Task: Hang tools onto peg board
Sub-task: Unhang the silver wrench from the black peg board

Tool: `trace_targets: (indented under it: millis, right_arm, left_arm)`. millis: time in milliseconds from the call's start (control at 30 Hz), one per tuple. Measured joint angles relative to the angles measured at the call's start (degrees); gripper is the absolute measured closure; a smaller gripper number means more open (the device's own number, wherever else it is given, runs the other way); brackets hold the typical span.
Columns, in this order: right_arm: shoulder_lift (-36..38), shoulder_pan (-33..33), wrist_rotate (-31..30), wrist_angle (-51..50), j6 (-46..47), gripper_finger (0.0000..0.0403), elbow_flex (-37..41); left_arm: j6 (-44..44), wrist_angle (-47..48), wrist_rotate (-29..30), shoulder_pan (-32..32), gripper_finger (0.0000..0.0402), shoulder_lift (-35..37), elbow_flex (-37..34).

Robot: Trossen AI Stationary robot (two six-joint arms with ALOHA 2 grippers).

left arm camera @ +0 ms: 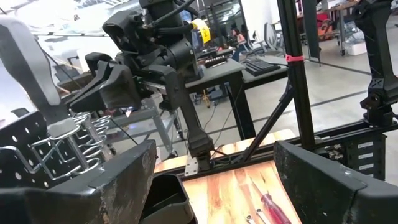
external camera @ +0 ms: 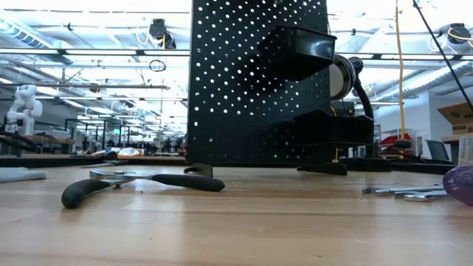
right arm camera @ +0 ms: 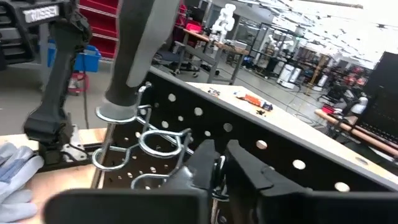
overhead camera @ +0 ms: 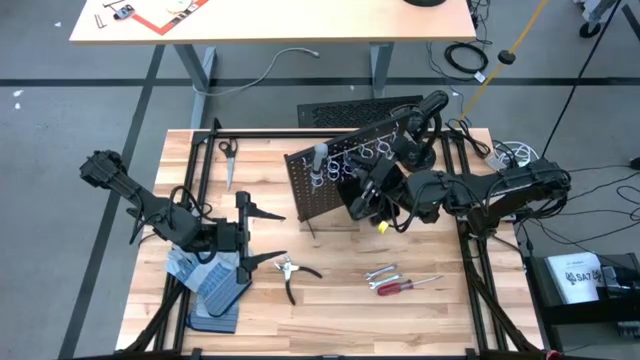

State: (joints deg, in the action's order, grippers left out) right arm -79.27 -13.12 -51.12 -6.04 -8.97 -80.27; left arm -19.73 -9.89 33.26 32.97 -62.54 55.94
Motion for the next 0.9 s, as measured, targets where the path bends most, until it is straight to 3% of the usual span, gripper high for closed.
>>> trace_targets:
  millis: [267, 900]
  right_arm:
    - [0.00, 0.04, 0.18, 1.30, -2.40, 0.0398, 0.00]
    - [-0.15, -2.81, 0.34, 17.37, -19.12, 0.0401, -1.33]
  left_arm:
    - [0.02, 0.00, 0.02, 0.00, 0.0068, 0.00, 0.00]
    - [0.00, 0.05, 0.00, 0.00, 0.0068, 0.00, 0.00]
